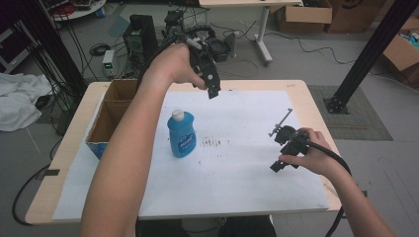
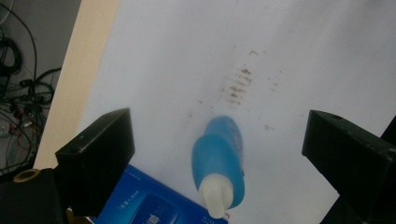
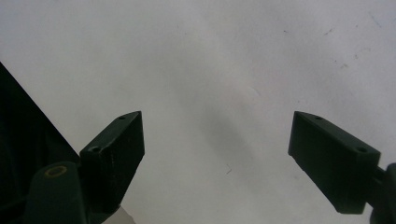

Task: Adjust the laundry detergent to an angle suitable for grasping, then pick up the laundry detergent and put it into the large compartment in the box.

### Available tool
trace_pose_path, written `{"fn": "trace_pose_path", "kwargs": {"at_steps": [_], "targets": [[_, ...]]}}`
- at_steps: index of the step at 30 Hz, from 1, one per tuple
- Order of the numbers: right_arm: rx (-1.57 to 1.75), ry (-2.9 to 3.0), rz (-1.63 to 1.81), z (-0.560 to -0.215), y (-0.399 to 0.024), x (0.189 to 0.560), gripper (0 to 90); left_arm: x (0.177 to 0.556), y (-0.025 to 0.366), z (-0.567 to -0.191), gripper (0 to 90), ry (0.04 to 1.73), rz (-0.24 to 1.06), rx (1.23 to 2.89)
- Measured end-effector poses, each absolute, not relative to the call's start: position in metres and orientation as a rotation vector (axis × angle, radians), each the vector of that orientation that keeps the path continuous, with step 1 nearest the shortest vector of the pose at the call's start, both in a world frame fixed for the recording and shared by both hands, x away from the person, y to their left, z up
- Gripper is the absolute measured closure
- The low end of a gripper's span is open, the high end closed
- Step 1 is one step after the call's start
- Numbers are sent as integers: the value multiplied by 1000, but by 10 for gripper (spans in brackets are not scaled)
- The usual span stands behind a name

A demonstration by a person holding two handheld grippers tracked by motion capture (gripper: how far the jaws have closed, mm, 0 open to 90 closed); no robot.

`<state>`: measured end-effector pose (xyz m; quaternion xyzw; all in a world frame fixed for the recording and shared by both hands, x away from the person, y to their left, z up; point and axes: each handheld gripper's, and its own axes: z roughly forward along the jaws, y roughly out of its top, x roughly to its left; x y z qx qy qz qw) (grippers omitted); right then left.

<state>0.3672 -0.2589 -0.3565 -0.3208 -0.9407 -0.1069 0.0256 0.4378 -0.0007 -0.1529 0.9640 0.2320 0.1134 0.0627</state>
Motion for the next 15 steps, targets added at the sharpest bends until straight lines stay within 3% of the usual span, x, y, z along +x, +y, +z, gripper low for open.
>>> {"fn": "trace_pose_path", "kwargs": {"at_steps": [15], "targets": [[-978,-2909,-351,-355,-257,367,179,433,6,-153,101,712,340,2904]]}}
